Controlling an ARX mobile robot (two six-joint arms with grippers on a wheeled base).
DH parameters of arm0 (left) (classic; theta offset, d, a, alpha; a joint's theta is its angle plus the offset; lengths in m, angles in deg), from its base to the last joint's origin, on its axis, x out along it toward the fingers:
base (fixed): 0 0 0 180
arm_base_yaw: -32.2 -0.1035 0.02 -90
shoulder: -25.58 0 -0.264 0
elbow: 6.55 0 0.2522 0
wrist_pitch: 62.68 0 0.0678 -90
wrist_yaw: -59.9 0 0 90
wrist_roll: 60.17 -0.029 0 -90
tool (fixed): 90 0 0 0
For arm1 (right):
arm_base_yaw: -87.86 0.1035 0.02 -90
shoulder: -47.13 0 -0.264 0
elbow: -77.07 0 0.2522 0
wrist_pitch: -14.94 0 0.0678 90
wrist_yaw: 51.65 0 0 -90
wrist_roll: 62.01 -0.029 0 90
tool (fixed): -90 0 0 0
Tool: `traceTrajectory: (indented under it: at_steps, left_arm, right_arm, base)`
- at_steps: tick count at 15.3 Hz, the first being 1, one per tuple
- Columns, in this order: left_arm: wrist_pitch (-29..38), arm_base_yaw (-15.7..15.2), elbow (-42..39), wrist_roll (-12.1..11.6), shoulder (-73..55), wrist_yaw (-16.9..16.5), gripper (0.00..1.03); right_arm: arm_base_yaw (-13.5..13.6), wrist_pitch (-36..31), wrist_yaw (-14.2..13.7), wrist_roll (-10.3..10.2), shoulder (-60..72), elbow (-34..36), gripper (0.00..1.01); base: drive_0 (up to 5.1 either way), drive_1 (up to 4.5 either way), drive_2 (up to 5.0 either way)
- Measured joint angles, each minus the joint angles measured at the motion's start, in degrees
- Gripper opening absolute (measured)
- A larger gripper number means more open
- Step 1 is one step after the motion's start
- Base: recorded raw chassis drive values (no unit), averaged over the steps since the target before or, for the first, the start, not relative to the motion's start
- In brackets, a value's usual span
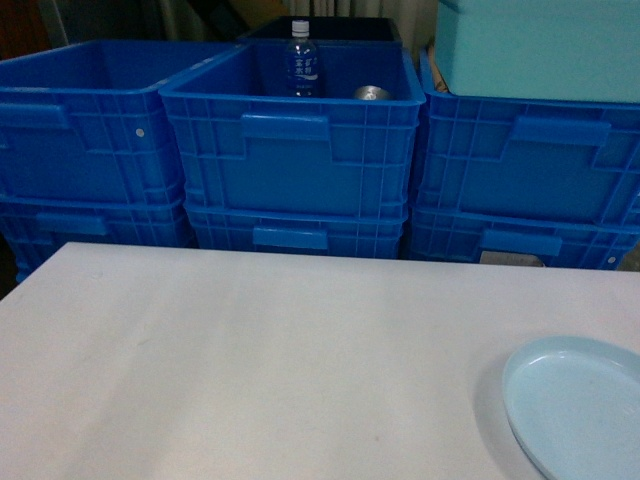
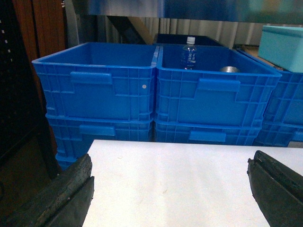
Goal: Place blue tray on left shelf second layer neatly
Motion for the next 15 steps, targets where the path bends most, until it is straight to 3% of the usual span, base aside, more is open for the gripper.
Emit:
traceTrajectory:
  at_steps: [15]
  left_arm:
    - [0.0,0.0,0.0,0.0,0.0,0.0,0.98]
  right_arm:
    - [0.0,0.0,0.0,0.0,0.0,0.0,0.98]
  base:
    - [0.0,0.0,0.0]
